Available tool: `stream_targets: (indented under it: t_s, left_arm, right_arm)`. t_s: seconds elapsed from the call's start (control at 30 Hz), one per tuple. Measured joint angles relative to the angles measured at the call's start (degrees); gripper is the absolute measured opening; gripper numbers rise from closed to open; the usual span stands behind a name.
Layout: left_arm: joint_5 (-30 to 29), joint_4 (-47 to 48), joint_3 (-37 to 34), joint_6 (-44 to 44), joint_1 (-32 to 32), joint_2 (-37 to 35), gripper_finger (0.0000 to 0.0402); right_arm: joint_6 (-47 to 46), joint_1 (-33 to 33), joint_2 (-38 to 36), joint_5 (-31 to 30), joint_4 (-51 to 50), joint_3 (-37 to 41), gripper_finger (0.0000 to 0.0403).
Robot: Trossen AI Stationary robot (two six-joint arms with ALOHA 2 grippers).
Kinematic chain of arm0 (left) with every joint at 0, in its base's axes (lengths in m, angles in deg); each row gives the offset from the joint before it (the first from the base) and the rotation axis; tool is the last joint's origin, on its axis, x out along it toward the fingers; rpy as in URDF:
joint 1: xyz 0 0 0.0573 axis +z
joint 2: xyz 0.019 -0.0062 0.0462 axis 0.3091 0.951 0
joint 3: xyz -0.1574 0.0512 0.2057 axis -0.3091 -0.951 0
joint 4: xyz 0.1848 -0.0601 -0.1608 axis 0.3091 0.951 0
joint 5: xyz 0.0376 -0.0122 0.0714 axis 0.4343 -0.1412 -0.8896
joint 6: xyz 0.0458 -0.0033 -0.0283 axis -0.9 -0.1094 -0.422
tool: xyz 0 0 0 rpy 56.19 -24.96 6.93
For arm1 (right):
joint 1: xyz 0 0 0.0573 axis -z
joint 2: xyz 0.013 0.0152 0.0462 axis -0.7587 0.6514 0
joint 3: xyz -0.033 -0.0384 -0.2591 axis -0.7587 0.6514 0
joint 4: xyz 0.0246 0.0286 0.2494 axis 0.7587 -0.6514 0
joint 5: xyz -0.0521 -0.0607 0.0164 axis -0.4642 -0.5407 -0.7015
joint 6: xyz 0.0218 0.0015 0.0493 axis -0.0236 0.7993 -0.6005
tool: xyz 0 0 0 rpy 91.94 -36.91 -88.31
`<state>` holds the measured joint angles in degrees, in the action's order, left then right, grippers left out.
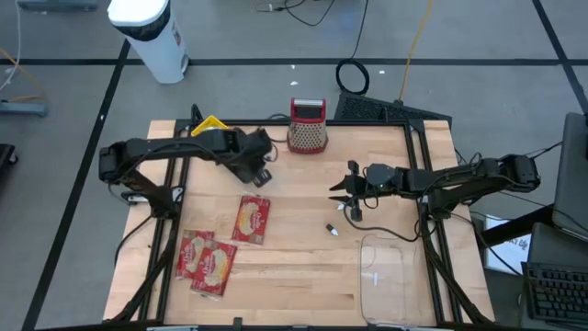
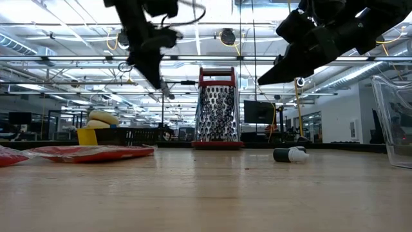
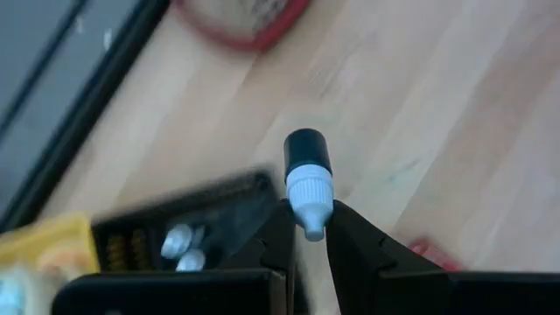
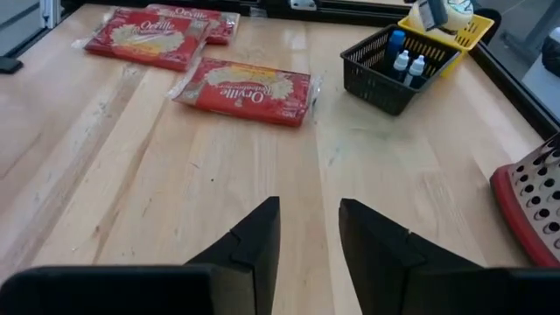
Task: Pick & Place Food Item
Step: Put the top green food coloring bottle into the black bin
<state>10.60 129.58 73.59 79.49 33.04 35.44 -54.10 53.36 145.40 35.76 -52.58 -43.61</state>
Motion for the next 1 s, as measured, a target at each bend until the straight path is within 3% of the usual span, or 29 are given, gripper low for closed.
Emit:
stream_targets:
  t_s: [0.13, 0.33, 0.63, 0.83, 0.9, 1.0]
  left_arm:
    - [5.12, -2.47, -6.18, 0.86, 5.47, -2.50, 0.0042]
    - [10.59, -2.49, -11.32, 6.44, 12.53, -2.99, 0.0002]
    - [9.23, -5.83, -11.92, 6.79, 13.81, -2.90, 0.0007]
    - [11.43, -11.52, -11.92, 5.83, 13.02, -2.90, 0.0011]
    - [12.45, -13.31, -11.92, 5.47, 12.49, -2.90, 0.0022]
    - [12.72, -16.15, -11.92, 4.84, 11.64, -2.90, 0.0036]
  right_arm:
    - [-0.02, 0.00, 0.00, -0.04, -0.17, 0.00, 0.0111]
    - [-0.03, 0.00, 0.00, -0.09, 0.01, 0.00, 0.0110]
    - [0.32, 0.12, -0.02, -0.83, 0.42, 0.00, 0.0109]
    - [2.30, 1.02, 2.32, -15.87, 1.28, -0.07, 0.0111]
    - [5.05, 3.04, 4.91, -14.72, 3.51, -0.05, 0.0118]
    - [5.48, 7.63, 10.74, -6.56, 9.51, -0.07, 0.0140]
